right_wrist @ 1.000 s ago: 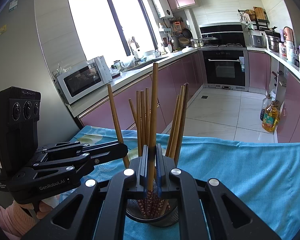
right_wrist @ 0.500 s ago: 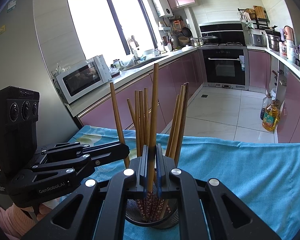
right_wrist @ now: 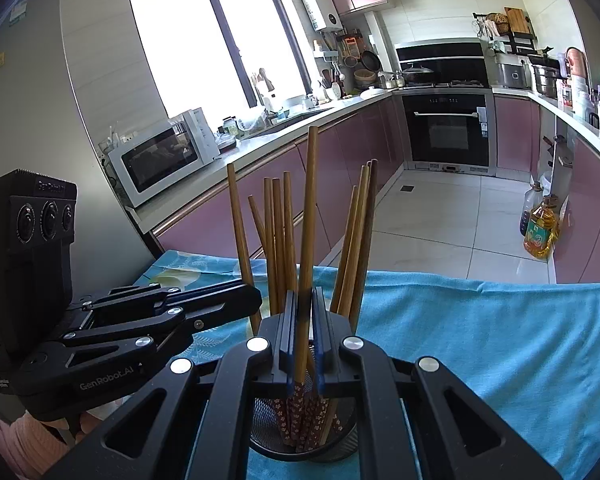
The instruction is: Organize utensils
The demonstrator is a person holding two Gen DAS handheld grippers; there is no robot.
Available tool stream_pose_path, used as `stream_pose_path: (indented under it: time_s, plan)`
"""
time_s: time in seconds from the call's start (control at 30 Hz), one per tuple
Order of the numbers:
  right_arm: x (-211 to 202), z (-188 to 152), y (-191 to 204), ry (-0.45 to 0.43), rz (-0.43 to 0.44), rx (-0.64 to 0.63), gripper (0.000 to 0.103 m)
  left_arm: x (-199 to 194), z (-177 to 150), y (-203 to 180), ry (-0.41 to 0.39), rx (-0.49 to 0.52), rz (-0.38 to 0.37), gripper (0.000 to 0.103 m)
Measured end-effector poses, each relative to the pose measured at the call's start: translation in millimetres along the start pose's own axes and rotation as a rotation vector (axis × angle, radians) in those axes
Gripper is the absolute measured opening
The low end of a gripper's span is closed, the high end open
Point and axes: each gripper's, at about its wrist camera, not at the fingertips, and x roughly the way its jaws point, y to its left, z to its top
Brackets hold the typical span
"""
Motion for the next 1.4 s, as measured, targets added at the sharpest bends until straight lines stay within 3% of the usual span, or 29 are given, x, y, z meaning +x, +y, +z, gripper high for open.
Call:
stream_pose_path:
  time_s: [0.27, 0.53, 0.67, 0.77, 0.87, 0.9, 0.97, 1.0, 1.07, 1.4]
  plan:
    - [0, 0, 1, 0.008, -0.002, 0.001, 0.007, -2, 2, 5, 0.007, -0.008, 0.006, 0.008]
    - [-5, -2, 4, 0.006, -0.009, -0.001, 0.009, -7, 4, 1, -0.007, -0.002, 0.015, 0.025]
    - [-11, -8, 6, -0.007, -0.021, -0.006, 0.025, -21, -5, -4, -0.048, 0.006, 0.038, 0.041]
    - [-17, -13, 9, -0.022, -0.042, -0.015, 0.027, -37, -13, -8, -0.095, 0.017, 0.067, 0.056]
    - [-28, -23, 16, -0.075, -0.080, -0.039, 0.054, -58, -25, -8, -0.151, 0.022, 0.102, 0.077]
    - [-31, -26, 17, -0.092, -0.096, -0.045, 0.063, -64, -30, -10, -0.168, 0.024, 0.115, 0.079]
    - [-38, -34, 20, -0.127, -0.124, -0.059, 0.069, -75, -38, -12, -0.198, 0.035, 0.145, 0.090]
    - [-40, -36, 21, -0.140, -0.136, -0.063, 0.078, -81, -43, -12, -0.220, 0.036, 0.167, 0.097]
    - [-47, -45, 23, -0.176, -0.185, -0.068, 0.093, -93, -50, -15, -0.267, 0.041, 0.200, 0.097]
    - [-80, -84, 44, -0.385, -0.280, -0.111, 0.096, -154, -85, -16, -0.420, -0.001, 0.314, 0.097]
